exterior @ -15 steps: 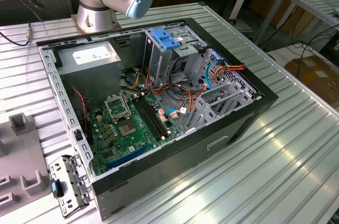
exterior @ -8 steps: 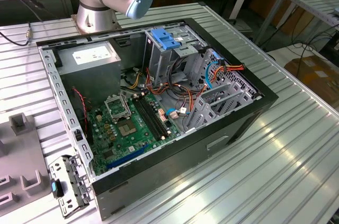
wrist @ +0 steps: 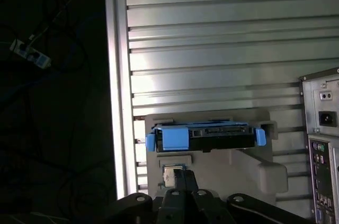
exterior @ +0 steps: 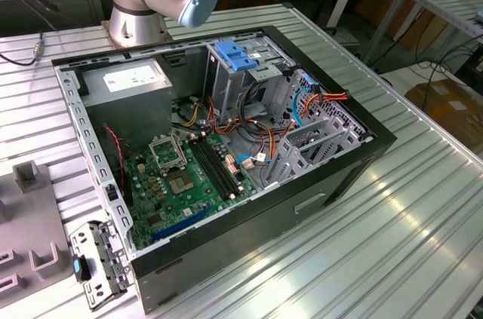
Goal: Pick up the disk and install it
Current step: 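Reach for the disk, then pick up the disk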
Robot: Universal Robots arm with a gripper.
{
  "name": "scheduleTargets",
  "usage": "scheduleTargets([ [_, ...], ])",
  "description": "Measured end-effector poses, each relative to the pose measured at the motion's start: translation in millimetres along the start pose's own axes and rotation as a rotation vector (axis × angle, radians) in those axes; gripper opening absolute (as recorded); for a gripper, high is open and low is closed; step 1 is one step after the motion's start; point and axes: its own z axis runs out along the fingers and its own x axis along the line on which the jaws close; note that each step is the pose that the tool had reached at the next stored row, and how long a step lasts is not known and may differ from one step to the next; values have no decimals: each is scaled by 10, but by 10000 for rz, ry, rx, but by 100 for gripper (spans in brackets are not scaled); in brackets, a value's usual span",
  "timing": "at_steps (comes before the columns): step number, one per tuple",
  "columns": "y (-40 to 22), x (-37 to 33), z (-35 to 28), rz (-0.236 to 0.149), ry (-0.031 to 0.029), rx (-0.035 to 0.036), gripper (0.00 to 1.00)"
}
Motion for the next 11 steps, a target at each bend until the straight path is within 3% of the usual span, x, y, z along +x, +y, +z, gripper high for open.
scheduleTargets([
  [3, 39, 0, 18, -1, 0, 0, 11],
  [11, 41, 0, 21, -1, 0, 0, 11],
])
